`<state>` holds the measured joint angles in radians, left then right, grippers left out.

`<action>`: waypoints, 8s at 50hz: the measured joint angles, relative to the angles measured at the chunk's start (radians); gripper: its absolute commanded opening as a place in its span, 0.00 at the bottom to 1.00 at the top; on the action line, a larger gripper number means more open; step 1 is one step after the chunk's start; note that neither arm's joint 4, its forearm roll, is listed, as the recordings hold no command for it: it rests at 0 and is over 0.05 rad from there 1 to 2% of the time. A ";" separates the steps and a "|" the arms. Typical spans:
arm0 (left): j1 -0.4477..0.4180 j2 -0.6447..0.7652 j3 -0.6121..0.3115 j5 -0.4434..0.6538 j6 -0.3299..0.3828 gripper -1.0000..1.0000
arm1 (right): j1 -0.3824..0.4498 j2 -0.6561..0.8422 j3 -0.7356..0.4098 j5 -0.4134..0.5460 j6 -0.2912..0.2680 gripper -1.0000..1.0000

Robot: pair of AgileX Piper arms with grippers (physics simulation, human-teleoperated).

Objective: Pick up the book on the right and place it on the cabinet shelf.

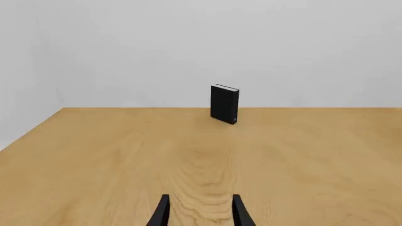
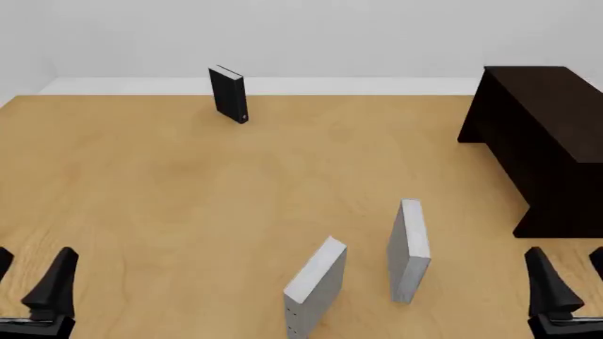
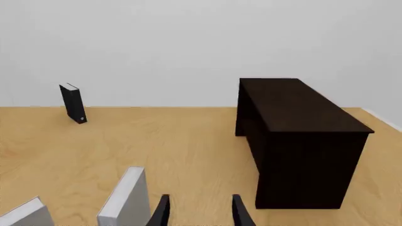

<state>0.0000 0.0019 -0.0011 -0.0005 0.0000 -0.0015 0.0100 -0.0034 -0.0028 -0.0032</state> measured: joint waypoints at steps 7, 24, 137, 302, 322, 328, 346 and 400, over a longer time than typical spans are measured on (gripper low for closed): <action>0.000 0.003 -0.002 -0.001 0.000 1.00 | 0.014 0.039 -0.036 0.019 -0.004 1.00; 0.000 0.005 -0.003 -0.001 0.000 1.00 | 0.123 0.319 -0.292 0.115 0.010 1.00; -0.001 0.003 -0.004 0.001 0.000 1.00 | 0.408 1.205 -1.111 0.855 0.261 1.00; -0.002 0.000 -0.004 0.004 0.000 1.00 | 0.318 1.328 -1.029 0.673 0.061 0.00; -0.002 0.000 -0.004 0.004 0.000 1.00 | 0.251 1.280 -1.103 0.620 -0.226 0.00; -0.002 0.000 -0.004 0.004 0.000 1.00 | 0.238 1.256 -1.076 0.556 -0.296 0.00; -0.002 0.000 -0.004 0.004 0.000 1.00 | 0.233 1.176 -0.929 0.330 -0.551 0.00; -0.002 0.000 -0.004 0.004 0.000 1.00 | 0.216 1.268 -0.436 -0.446 -1.366 0.00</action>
<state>-0.0017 0.0018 -0.0051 0.0034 0.0004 0.2142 1.2783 -0.4396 -0.4490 -1.3692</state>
